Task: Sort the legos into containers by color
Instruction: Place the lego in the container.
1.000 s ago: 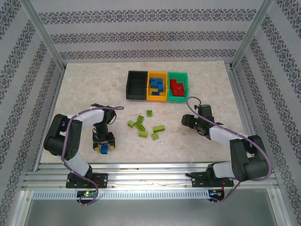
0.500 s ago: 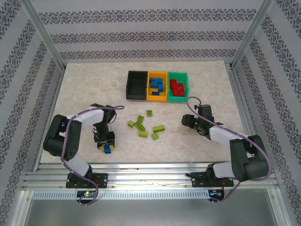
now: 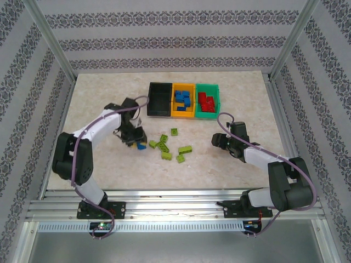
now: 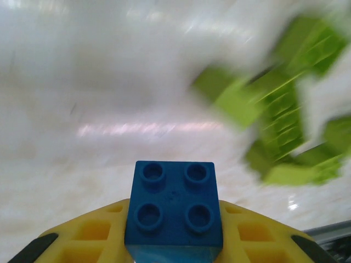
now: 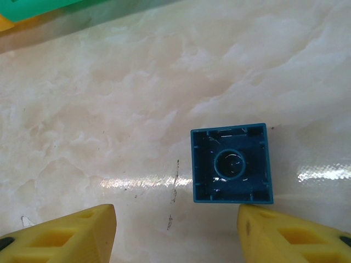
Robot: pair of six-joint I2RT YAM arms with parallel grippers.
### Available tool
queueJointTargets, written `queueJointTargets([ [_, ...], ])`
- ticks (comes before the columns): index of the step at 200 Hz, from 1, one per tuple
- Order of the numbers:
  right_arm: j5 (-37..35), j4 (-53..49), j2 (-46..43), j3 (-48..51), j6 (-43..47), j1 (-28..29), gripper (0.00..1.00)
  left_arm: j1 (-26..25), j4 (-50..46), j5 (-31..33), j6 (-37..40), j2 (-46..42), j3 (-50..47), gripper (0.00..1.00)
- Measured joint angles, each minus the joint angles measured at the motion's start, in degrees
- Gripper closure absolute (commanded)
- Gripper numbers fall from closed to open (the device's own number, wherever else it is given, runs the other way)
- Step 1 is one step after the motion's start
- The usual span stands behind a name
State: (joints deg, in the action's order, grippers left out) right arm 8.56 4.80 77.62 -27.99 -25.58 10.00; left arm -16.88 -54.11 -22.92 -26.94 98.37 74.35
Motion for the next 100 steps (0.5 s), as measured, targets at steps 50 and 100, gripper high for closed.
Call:
queueJointTargets([
  [50, -0.33, 0.00, -0.07, 0.00, -0.02, 0.02, 0.39, -3.08, -0.39, -0.70, 2.29, 19.39, 33.27, 0.76],
  [100, -0.76, 0.04, -0.76, 0.00, -0.02, 0.02, 0.39, -4.74, -5.46, -1.55, 2.69, 40.72, 71.30, 0.71],
])
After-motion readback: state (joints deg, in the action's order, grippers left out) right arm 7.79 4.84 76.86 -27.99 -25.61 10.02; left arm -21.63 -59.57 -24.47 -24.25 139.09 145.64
